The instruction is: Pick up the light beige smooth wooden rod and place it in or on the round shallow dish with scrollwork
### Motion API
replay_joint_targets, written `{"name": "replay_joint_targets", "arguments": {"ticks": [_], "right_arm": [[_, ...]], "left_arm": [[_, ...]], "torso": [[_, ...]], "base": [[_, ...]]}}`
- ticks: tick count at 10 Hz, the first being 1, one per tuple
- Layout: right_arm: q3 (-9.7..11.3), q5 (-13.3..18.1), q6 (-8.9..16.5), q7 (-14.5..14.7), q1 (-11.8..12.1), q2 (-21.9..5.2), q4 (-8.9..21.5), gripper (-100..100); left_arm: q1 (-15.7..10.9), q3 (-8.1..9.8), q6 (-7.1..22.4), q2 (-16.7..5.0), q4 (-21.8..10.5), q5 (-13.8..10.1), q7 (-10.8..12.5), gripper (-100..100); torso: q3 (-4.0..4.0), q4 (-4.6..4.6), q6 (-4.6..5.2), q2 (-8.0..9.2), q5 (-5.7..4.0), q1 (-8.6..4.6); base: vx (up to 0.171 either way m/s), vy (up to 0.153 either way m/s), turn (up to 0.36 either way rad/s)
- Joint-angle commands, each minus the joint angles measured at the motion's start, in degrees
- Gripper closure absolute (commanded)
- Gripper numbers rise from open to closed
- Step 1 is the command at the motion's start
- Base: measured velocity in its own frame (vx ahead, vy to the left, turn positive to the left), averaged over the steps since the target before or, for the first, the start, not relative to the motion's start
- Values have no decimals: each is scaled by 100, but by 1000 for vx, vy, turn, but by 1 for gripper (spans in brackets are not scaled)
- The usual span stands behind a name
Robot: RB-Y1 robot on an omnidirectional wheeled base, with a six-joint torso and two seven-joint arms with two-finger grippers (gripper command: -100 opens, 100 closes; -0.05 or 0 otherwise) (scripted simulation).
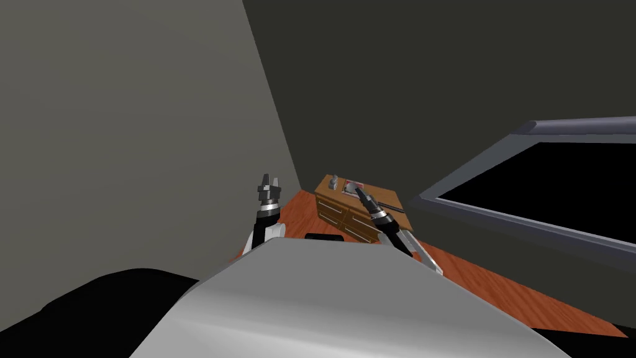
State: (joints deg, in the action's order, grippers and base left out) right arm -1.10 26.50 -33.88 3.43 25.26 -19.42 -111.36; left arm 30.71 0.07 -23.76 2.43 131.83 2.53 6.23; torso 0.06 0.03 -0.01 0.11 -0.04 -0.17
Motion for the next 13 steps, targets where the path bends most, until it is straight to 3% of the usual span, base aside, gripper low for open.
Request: {"name": "replay_joint_targets", "arguments": {"ticks": [1, 2, 3, 4, 5, 6, 7, 8, 9, 10, 13], "right_arm": [[-33, 286, -185, 203, -21, -286, 255, -100], [-33, 427, -185, 203, -21, -326, 255, -100], [-47, 625, -309, 351, -38, -540, 437, -100], [-47, 708, -309, 351, -38, -543, 437, -100], [-58, 927, -436, 506, -53, -762, 622, -100], [-58, 997, -436, 506, -53, -762, 622, -100], [-67, 1215, -563, 670, -66, -984, 808, -100], [-67, 1291, -563, 670, -66, -984, 808, -100], [-74, 1509, -692, 840, -76, -1206, 996, -100], [-74, 1589, -692, 840, -76, -1206, 996, -100], [-79, 2101, -947, 1201, -88, -1648, 1370, -100]], "left_arm": [[0, 0, 0, 0, 0, 0, 0, 0], [0, 0, 0, 0, 0, 0, 0, 0], [1, 1, 0, 0, 0, 0, 0, 0], [0, 0, 0, 0, 0, 0, 0, 0], [1, 1, 0, 0, 0, 0, 0, 0], [0, 0, 0, 0, 0, 0, 0, 0], [1, 1, 0, 0, 0, 0, 0, 0], [0, 0, 0, 0, 0, 0, 0, 0], [2, 1, 0, 0, 0, 0, 0, 0], [1, 1, 0, 0, 0, 0, 0, 0], [2, 1, 0, 0, 0, 0, 0, 0]], "torso": [[0, 0, 0, 0, 0, 0], [4, 1, 0, 8, -1, -7], [3, 1, 6, 5, -2, -7], [1, 0, 1, 1, -1, -6], [-1, 0, 5, -3, -1, -2], [-1, 0, 2, -2, -1, -3], [-2, 0, 5, -4, -1, 0], [-1, 0, 0, -3, 0, -1], [-2, -1, 7, -5, -1, -3], [-4, -1, 2, -7, -1, -5], [-4, -1, 6, -7, -2, -4]], "base": [[-72, -46, 393], [-53, -42, 101], [-41, -35, 220], [-35, -28, 120], [-42, -23, 208], [-36, -23, 128], [-42, -23, 306], [-34, -30, 115], [-30, -30, 201], [-24, -27, 124], [-35, -31, 244]]}}
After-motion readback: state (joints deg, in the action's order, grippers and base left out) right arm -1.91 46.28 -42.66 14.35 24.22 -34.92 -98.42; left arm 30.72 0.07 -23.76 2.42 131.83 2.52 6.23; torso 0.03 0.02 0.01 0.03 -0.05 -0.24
